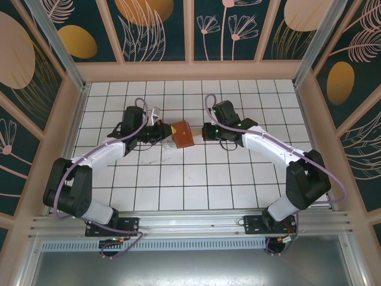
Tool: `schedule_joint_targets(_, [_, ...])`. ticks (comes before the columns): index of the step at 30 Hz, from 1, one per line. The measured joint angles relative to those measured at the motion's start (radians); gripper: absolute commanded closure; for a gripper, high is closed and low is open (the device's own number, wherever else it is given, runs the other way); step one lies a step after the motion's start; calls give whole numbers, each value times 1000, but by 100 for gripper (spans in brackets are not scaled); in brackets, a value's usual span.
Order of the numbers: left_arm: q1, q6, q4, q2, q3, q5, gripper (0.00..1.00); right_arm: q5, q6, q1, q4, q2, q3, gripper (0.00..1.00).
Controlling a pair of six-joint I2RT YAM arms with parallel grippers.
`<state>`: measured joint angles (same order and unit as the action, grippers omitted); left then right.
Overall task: Put the credit cards into the card holder
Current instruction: Open the button on the card holder, then open the card holder at the center of the table.
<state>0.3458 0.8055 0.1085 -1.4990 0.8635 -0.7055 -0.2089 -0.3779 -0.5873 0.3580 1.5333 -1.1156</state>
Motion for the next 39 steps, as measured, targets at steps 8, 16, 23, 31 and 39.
schedule_joint_targets(8, [2, 65, 59, -4, 0, -85, 100, -294, -27, 112, -171, -159, 179, 44])
schedule_joint_targets(16, [2, 181, 241, -5, -8, -241, 100, -560, -161, 150, -443, -158, 321, 43])
schedule_joint_targets(23, [3, 214, 314, -8, -9, -319, 100, -720, -330, 195, -708, -154, 418, 62])
schedule_joint_targets(31, [8, 229, 368, -43, -8, -383, 100, -825, -481, 196, -932, -120, 455, 79])
schedule_joint_targets(39, [25, 229, 397, -50, 0, -397, 100, -845, -553, 200, -1030, -117, 489, 67])
